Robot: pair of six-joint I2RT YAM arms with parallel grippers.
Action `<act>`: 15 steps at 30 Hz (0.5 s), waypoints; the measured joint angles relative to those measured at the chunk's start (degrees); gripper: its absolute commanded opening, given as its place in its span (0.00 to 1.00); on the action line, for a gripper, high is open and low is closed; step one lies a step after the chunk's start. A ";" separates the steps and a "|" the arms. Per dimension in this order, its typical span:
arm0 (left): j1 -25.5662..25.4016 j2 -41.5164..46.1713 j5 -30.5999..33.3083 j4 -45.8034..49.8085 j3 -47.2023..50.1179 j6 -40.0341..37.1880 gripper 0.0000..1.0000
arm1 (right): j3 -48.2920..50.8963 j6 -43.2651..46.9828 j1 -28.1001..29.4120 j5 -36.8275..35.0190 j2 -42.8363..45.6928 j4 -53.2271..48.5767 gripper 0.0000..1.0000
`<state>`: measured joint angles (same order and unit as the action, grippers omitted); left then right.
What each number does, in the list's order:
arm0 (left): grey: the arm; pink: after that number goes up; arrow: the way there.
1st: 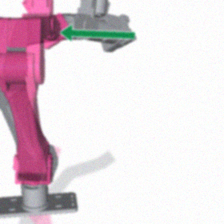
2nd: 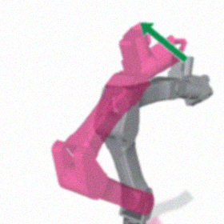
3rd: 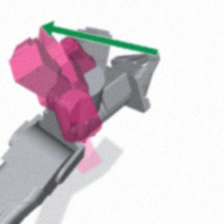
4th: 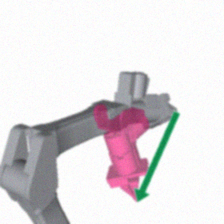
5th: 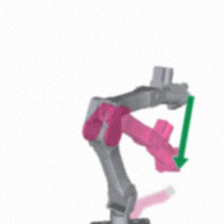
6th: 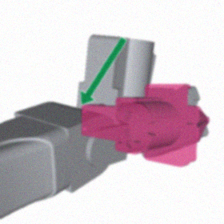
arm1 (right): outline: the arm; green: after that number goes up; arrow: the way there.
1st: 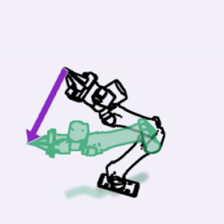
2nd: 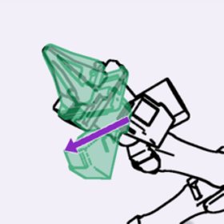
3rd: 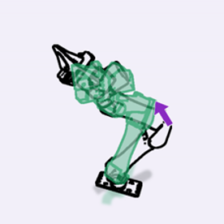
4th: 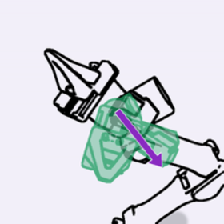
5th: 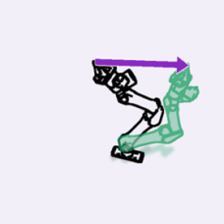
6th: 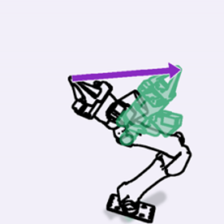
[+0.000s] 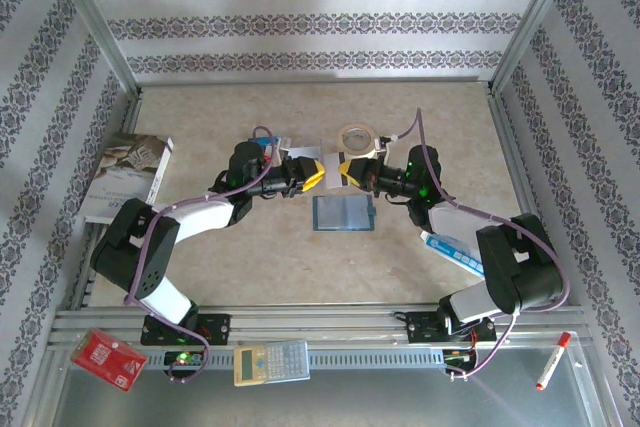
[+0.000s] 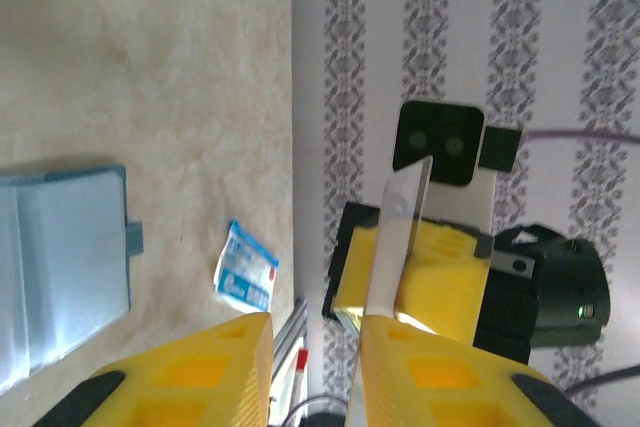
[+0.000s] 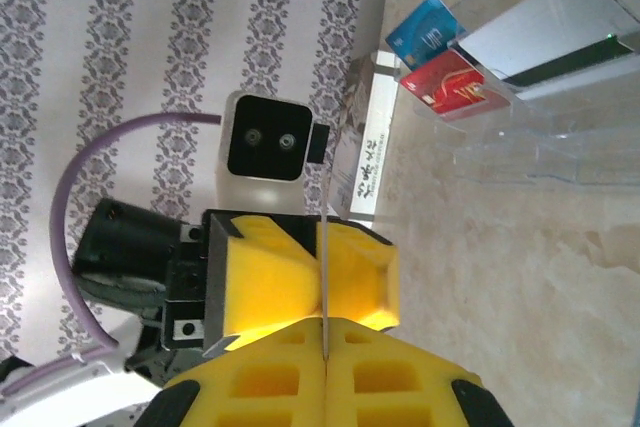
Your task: Take the credit cards out of the card holder
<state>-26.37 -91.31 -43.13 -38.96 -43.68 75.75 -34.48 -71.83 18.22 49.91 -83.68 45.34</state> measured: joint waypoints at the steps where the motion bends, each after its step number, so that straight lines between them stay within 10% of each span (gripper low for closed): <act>1: -0.17 0.13 1.42 -1.03 0.20 0.81 0.30 | -0.22 -0.37 0.15 -0.63 0.17 0.07 0.03; 15: -1.57 0.28 6.95 -9.62 0.46 5.68 0.26 | -1.16 -4.83 0.81 -2.08 0.39 2.29 0.04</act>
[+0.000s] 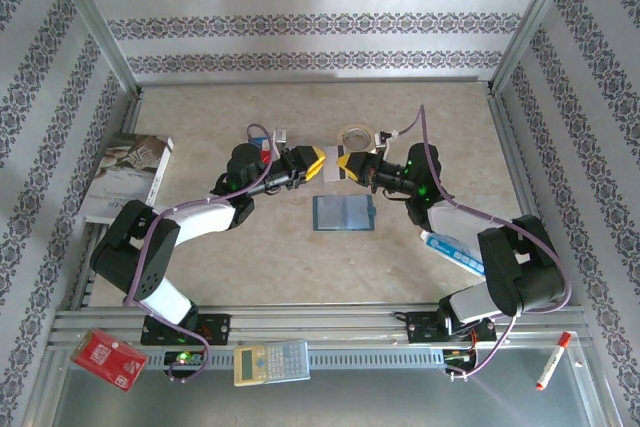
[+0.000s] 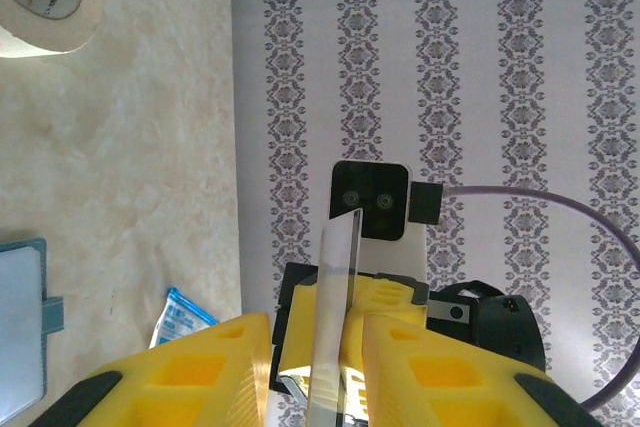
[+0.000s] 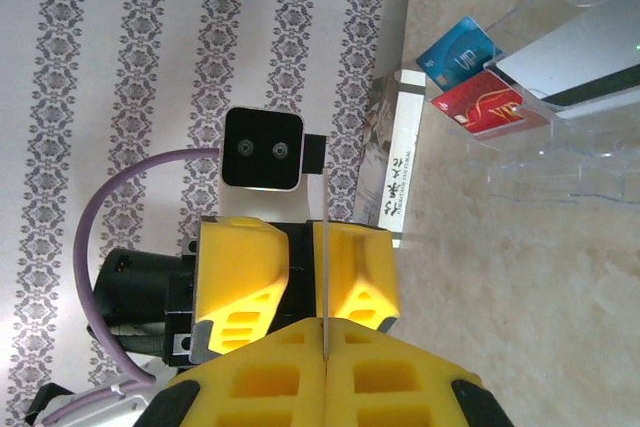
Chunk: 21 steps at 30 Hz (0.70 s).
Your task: Take the credit cards out of the card holder
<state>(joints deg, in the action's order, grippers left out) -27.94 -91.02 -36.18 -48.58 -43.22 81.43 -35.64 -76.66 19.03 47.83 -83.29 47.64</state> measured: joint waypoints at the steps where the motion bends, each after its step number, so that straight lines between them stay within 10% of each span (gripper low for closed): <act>1: -0.09 0.00 0.02 -0.28 -0.02 0.13 0.24 | -0.13 -0.07 0.00 0.00 0.00 0.37 0.04; 15: -0.17 -0.04 -1.49 -1.25 -1.27 -0.15 0.05 | -1.11 -1.90 0.35 0.85 -0.90 2.67 0.08; 21: 0.63 0.09 -2.60 -0.55 -1.38 -2.34 0.00 | -1.07 -0.98 -0.74 1.20 -0.96 1.84 0.48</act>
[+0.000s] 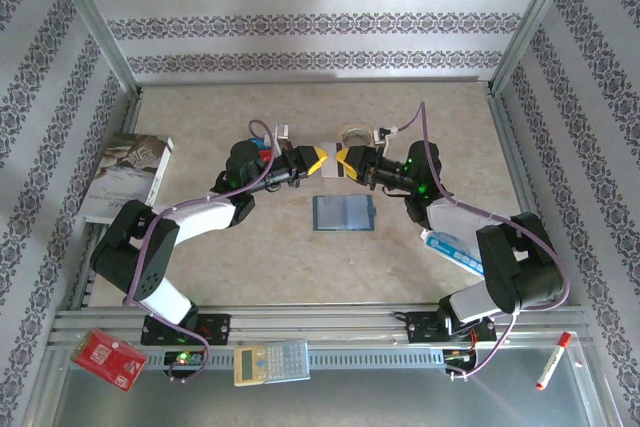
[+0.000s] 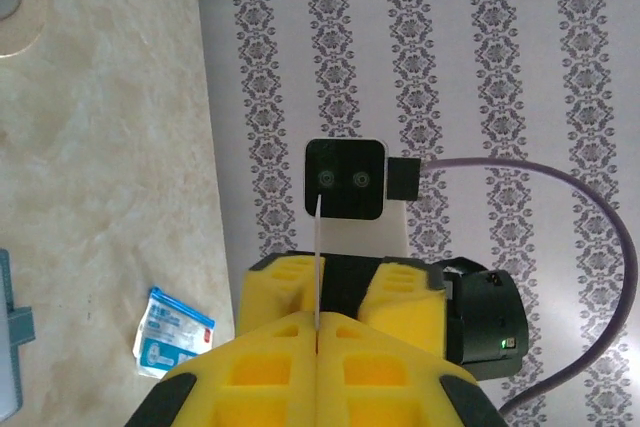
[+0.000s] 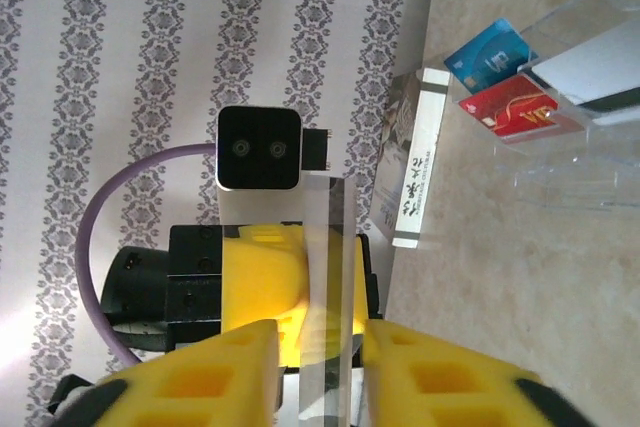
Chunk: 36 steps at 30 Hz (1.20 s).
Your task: Take the credit cards out of the card holder
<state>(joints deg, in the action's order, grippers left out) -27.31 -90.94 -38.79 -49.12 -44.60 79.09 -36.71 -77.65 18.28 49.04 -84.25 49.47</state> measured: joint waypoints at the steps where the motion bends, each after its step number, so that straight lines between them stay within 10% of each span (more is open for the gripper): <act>1: 0.52 0.22 -0.28 1.18 -0.02 -1.14 0.00 | 0.11 0.70 -0.66 0.09 0.00 -0.46 0.56; 10: 4.46 4.83 6.38 42.45 -16.92 -31.69 0.00 | 1.44 12.63 -5.22 -3.19 5.05 -15.87 0.86; 17: 4.46 0.52 16.41 67.91 -34.86 -60.33 0.00 | 0.26 25.75 -5.33 -11.26 10.49 -34.47 0.91; 36: 4.46 -29.53 19.52 103.82 -73.64 -115.45 0.00 | -0.04 33.24 -5.27 -17.18 14.27 -47.58 0.97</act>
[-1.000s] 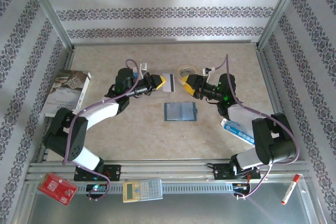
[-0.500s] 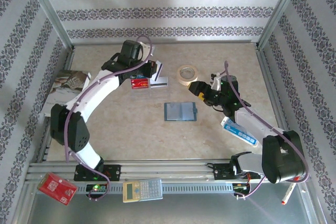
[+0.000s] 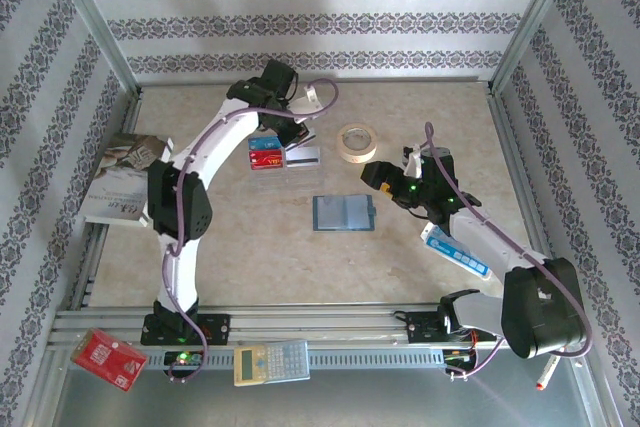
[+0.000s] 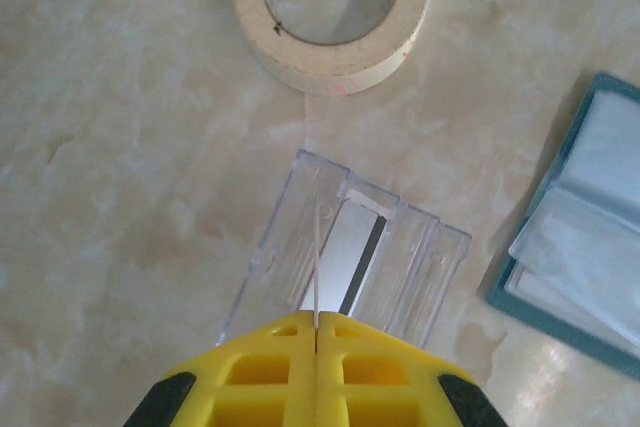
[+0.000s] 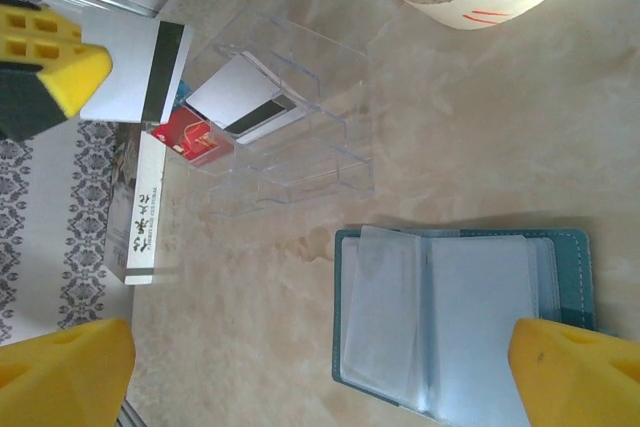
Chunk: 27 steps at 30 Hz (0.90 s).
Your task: Take the credit cards out of the card holder
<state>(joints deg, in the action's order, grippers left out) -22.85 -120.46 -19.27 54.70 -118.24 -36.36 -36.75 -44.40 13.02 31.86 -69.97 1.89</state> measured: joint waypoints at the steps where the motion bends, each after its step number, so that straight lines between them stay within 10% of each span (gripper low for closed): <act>1: 0.00 -1.57 -0.22 1.86 -2.54 -1.90 0.00 | 0.00 0.00 0.00 -0.11 0.22 -0.15 0.97; 27: -0.02 -13.94 -0.55 15.21 -15.19 -20.46 0.02 | 0.00 -1.95 2.25 -1.66 2.60 -0.44 0.95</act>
<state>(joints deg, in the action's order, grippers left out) -22.87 -134.41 -19.81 69.91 -133.43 -56.82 -36.75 -46.35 15.27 30.20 -67.37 1.45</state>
